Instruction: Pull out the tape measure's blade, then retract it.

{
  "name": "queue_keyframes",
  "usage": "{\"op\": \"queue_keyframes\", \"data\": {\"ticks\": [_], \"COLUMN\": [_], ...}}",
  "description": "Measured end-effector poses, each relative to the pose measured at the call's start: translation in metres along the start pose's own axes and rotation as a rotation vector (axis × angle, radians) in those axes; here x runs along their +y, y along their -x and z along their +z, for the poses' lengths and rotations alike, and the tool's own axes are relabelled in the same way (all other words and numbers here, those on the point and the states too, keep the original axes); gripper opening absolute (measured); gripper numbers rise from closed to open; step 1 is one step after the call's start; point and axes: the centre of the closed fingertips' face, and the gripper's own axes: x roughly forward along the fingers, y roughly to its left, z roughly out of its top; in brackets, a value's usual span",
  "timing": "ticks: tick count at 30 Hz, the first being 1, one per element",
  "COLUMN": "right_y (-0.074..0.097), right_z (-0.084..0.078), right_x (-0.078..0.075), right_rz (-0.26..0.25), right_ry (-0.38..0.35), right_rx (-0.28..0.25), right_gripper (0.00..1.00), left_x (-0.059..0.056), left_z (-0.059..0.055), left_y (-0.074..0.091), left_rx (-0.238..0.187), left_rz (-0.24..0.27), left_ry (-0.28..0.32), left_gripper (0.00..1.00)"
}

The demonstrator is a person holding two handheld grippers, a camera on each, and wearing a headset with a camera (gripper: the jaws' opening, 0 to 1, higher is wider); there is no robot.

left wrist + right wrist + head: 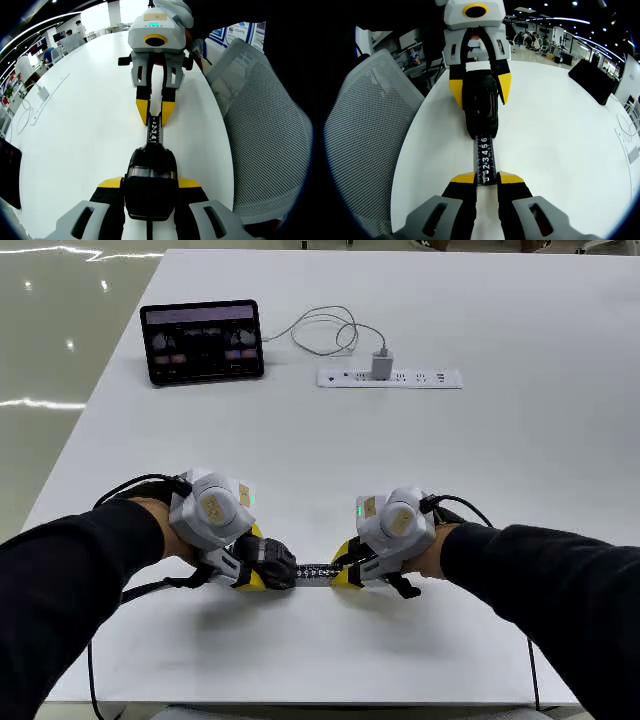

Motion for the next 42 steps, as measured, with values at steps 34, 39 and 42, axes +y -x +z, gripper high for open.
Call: {"op": "queue_keyframes", "data": {"ticks": [34,39,42], "right_y": [0.016,0.018,0.020], "right_z": [-0.020,-0.022,-0.023], "right_x": [-0.003,-0.004,-0.003], "right_rz": [-0.011,-0.017,-0.018], "right_ry": [-0.025,-0.033,-0.040], "right_rx": [0.014,0.012,0.011], "right_gripper": [0.10,0.10,0.10], "left_x": [0.000,0.000,0.000], "left_z": [-0.001,-0.001,-0.001], "left_y": [-0.001,-0.001,-0.001], "left_rx": [0.000,0.000,0.002], "left_rz": [-0.004,-0.003,-0.005], "left_ry": [0.000,0.000,-0.001], "left_gripper": [0.34,0.34,0.34]}}
